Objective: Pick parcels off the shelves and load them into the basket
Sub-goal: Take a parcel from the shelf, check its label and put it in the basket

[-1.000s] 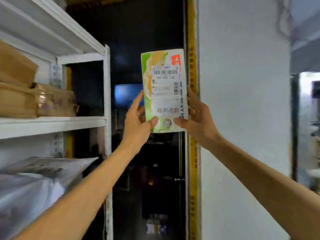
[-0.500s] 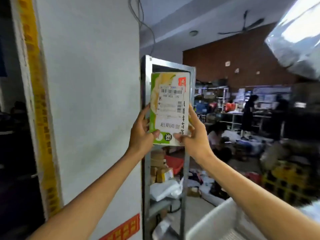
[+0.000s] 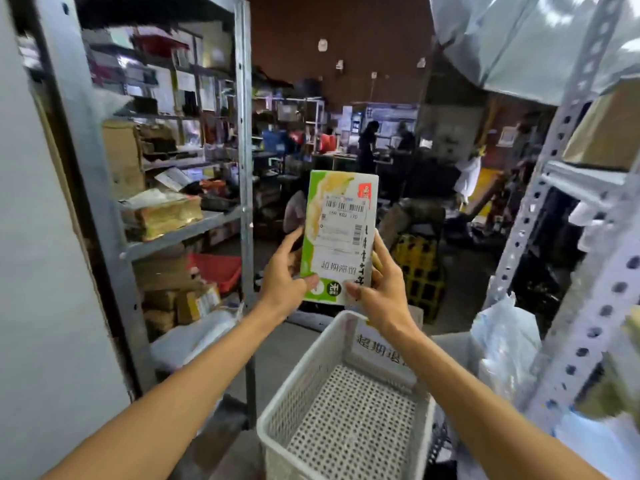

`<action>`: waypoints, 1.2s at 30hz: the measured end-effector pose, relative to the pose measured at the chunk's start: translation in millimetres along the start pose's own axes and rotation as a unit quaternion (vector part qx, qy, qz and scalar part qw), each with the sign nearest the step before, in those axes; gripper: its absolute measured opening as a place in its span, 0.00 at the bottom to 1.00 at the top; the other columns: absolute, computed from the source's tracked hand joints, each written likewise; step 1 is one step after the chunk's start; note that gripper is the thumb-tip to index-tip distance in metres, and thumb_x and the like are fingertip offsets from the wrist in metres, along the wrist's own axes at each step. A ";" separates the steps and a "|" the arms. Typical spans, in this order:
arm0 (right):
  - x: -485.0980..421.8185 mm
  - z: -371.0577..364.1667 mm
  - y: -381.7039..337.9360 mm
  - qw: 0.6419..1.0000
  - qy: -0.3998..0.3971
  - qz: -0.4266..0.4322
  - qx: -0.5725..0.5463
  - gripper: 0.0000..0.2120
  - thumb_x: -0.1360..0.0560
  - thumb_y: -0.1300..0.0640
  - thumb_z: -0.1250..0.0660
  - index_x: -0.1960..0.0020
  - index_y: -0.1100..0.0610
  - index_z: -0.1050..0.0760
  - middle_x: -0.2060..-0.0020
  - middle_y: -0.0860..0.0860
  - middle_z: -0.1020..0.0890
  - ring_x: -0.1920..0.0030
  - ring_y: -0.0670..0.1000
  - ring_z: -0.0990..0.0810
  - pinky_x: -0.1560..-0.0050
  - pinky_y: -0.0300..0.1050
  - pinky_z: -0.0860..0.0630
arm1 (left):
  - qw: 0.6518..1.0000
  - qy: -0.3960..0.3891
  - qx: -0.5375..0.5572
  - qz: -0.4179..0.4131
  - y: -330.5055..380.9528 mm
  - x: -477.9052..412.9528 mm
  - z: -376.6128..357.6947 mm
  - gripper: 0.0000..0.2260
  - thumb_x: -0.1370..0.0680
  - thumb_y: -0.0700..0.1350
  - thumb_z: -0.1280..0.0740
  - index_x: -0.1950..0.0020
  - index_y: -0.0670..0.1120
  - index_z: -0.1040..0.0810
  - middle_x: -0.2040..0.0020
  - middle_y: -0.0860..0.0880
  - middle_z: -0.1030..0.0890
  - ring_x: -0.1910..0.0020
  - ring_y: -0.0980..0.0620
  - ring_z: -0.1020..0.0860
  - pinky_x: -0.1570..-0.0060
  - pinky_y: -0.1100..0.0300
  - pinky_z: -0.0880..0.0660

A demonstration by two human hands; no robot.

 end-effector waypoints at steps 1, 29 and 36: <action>-3.0 0.6 15.2 1.000 0.011 -0.010 0.003 0.48 0.32 0.77 0.32 0.23 0.42 0.44 0.31 0.47 0.28 0.33 0.49 0.26 0.43 0.58 0.21 | 1.000 -0.016 0.004 0.008 -15.3 -8.1 -5.8 0.38 0.30 0.27 0.30 0.26 0.53 0.38 0.42 0.48 0.20 0.44 0.53 0.21 0.52 0.63 0.21; 3.7 32.8 445.2 0.918 0.119 -0.376 0.048 0.38 0.31 0.64 0.25 0.28 0.41 0.35 0.37 0.38 0.23 0.38 0.44 0.23 0.44 0.49 0.20 | 0.890 -0.259 0.051 0.372 -450.5 -59.3 -188.9 0.38 0.29 0.21 0.35 0.24 0.46 0.40 0.35 0.43 0.24 0.40 0.46 0.23 0.57 0.62 0.20; -0.5 44.4 553.4 0.888 0.157 -0.430 0.043 0.33 0.34 0.67 0.26 0.37 0.40 0.28 0.38 0.39 0.22 0.38 0.49 0.22 0.45 0.49 0.21 | 0.853 -0.297 0.007 0.429 -553.3 -76.5 -227.1 0.40 0.30 0.24 0.32 0.25 0.51 0.40 0.36 0.46 0.23 0.41 0.48 0.22 0.52 0.56 0.20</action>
Point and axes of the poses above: each hand's wrist, its own x-axis away from the middle knuckle, its own z-axis out of the back of the hand, y = z × x, the point moved 9 cm from there along -x, towards the middle knuckle
